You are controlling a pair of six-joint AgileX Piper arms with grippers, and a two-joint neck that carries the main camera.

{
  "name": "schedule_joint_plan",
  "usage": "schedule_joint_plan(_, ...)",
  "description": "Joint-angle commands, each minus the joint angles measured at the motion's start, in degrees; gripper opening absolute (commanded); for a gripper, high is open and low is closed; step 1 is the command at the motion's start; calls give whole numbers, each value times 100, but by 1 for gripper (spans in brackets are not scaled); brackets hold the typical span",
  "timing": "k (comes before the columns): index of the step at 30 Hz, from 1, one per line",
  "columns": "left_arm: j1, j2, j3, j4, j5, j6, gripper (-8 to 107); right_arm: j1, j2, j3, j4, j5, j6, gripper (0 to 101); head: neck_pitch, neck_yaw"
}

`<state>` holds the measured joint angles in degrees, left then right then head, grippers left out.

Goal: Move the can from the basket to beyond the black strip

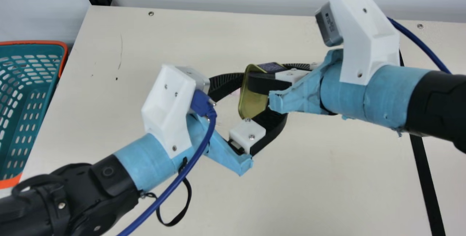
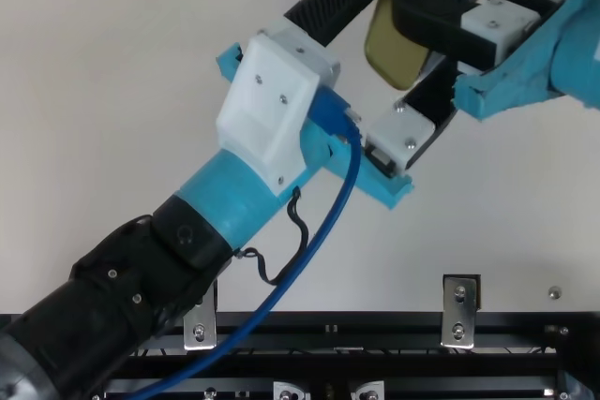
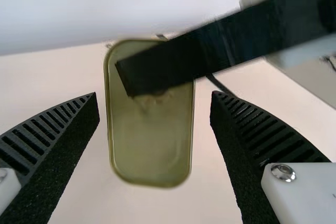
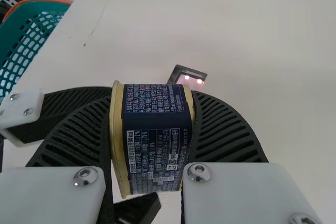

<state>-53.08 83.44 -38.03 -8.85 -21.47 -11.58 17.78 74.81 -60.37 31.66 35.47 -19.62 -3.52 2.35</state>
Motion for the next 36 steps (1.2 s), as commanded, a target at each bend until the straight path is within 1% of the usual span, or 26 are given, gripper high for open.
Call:
schedule_joint_plan(1,1,-44,35,27,179,21,90,-16,-32,11,-94,-63,37,0,-10,-1)
schedule_joint_plan(8,201,-399,365,-114,534,272,90,-124,-147,94,-458,-168,200,0,-10,-1)
schedule_joint_plan(16,624,-927,888,-605,566,628,90,-338,-318,212,-781,-223,337,0,-10,-1)
schedule_joint_plan(27,1165,-1374,1464,-1494,155,1178,90,-667,-581,385,-1077,-258,478,0,-10,-1)
schedule_joint_plan(36,1480,-1634,1810,-2358,-268,1737,90,-918,-863,567,-1089,-502,402,0,-10,-1)
